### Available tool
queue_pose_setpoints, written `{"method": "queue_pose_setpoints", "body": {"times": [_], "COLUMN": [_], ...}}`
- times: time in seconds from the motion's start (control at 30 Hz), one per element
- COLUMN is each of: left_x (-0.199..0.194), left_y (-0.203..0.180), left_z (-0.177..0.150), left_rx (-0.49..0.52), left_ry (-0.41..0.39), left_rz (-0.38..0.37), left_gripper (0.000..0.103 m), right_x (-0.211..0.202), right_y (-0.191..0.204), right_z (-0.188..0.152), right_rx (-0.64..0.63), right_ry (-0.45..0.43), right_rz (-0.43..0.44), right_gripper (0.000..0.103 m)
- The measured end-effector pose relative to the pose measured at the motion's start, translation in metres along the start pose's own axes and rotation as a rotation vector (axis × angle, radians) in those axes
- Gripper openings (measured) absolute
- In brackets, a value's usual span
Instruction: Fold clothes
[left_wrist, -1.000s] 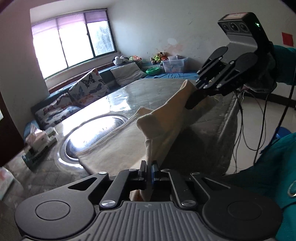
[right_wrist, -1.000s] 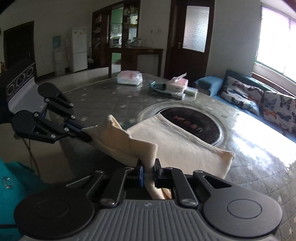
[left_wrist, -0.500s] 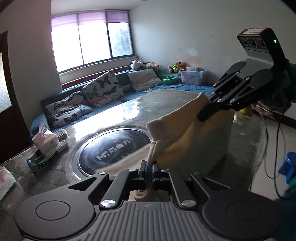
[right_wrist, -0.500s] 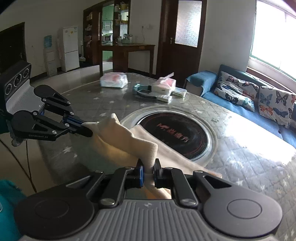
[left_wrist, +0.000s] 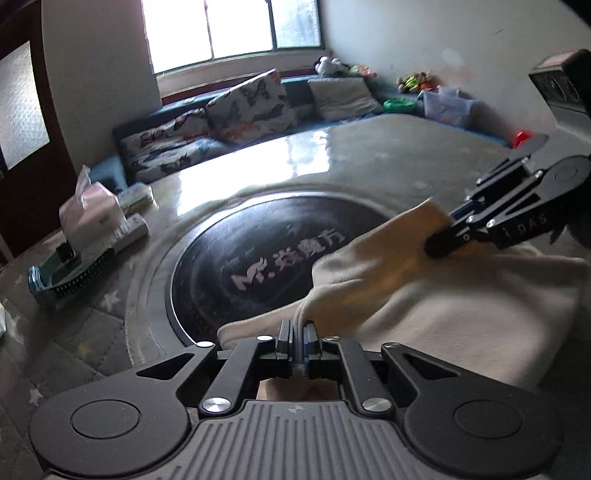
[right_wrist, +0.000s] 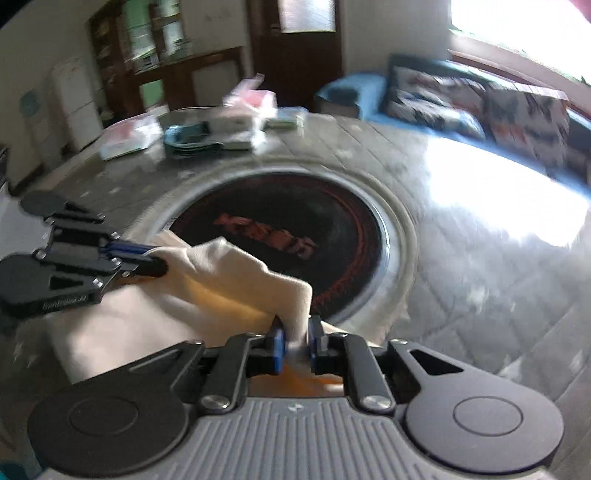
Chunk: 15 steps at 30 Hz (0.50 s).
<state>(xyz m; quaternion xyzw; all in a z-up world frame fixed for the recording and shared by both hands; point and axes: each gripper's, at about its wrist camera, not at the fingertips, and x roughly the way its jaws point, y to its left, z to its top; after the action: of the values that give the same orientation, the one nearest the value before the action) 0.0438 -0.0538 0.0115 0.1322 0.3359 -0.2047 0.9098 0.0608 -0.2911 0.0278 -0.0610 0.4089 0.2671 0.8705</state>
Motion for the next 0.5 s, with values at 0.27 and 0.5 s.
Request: {"method": "queue_pose_setpoints", "body": {"times": [0.27,0.5], "left_x": [-0.001,-0.012], "left_y": [0.003,-0.002], "left_z": [0.012,0.028], "left_rx": [-0.027,-0.084], "left_ry": [-0.002,-0.025], "left_rz": [0.031,0.002], "left_gripper": [0.015,0.013], "right_x": [-0.018,-0.024], "right_y": [-0.020,-0.009], "right_z": [-0.002,0.002], "right_rx": [0.114,0.097], "right_ry": [-0.079,-0.082], "right_rz": [-0.054,-0.018], "right_gripper": [0.023,0.023]}}
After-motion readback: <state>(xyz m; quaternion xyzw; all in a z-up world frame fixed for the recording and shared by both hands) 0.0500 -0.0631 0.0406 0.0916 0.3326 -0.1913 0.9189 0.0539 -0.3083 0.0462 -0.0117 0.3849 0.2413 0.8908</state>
